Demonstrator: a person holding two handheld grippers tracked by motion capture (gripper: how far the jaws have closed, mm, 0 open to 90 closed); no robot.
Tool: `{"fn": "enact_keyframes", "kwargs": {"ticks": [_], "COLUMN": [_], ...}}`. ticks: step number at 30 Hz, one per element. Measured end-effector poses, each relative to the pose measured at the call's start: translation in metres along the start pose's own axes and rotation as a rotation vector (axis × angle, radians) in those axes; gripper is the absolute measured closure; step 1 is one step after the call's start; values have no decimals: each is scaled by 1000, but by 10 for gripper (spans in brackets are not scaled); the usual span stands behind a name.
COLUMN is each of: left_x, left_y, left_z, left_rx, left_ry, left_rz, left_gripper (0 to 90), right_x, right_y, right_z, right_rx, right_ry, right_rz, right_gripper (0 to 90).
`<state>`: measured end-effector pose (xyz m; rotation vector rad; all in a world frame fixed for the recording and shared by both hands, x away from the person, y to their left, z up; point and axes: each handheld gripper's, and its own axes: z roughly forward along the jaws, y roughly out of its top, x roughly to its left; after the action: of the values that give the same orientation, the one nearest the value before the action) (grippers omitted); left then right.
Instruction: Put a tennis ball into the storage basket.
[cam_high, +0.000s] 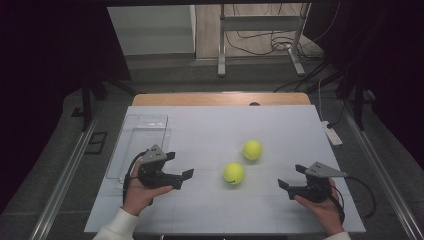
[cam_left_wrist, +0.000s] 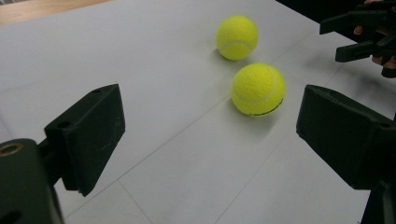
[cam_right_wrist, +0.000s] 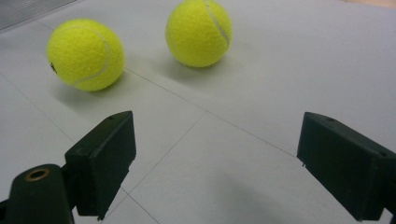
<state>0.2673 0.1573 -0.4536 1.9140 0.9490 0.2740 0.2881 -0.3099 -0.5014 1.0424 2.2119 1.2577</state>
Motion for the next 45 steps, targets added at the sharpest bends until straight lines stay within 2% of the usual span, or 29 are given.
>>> {"fn": "enact_keyframes", "kwargs": {"ticks": [14, 45], "left_x": [-9, -22], "left_y": [8, 20], "left_z": [20, 52], "left_rx": [39, 73], "left_ry": [-29, -110], "left_rz": [21, 62], "left_gripper": [87, 86], "right_x": [-1, -1], "right_y": [0, 0], "right_z": [0, 1], "right_rx": [3, 6], "right_ry": [-4, -5], "right_rz": [0, -5], "right_gripper": [123, 123]}}
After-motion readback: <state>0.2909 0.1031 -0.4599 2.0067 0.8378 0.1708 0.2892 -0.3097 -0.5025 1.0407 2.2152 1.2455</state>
